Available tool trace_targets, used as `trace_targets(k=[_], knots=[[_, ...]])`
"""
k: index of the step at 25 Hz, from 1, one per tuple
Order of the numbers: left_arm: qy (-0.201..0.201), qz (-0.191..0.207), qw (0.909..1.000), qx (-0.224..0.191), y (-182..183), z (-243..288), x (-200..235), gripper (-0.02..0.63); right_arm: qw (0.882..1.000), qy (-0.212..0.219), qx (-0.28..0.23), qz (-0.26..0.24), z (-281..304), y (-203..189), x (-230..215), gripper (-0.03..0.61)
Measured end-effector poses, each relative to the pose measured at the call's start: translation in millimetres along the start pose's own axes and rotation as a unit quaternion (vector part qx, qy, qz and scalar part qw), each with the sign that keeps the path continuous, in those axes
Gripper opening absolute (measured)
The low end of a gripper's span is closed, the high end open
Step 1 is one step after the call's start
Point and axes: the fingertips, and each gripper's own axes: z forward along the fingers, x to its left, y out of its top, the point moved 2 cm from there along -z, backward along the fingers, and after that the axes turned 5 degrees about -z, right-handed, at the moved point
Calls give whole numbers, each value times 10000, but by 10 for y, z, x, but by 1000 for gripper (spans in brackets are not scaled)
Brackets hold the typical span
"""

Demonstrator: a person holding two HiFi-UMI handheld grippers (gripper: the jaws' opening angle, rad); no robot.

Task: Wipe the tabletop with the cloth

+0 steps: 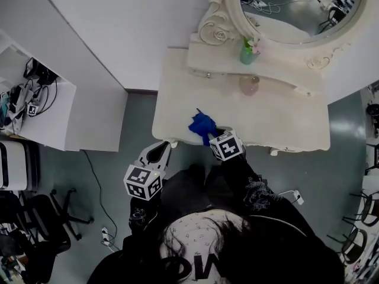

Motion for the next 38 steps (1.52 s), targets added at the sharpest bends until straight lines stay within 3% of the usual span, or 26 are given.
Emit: trace_targets(k=[10,24,38], knots=[[-456,288,9984,191,93,750,-687,-5,9971,-321,-71,684,-484,-594,-896,83],[-899,518,9934,497,-56,1870,-2202,-5,9912,-570,-179,1184,-1401,-1612,-2274,83],[-1177,751,9885,583,-201,2343,-3126,-5,9731,-1291,-256,1889,-2291,-2727,-3465,83]])
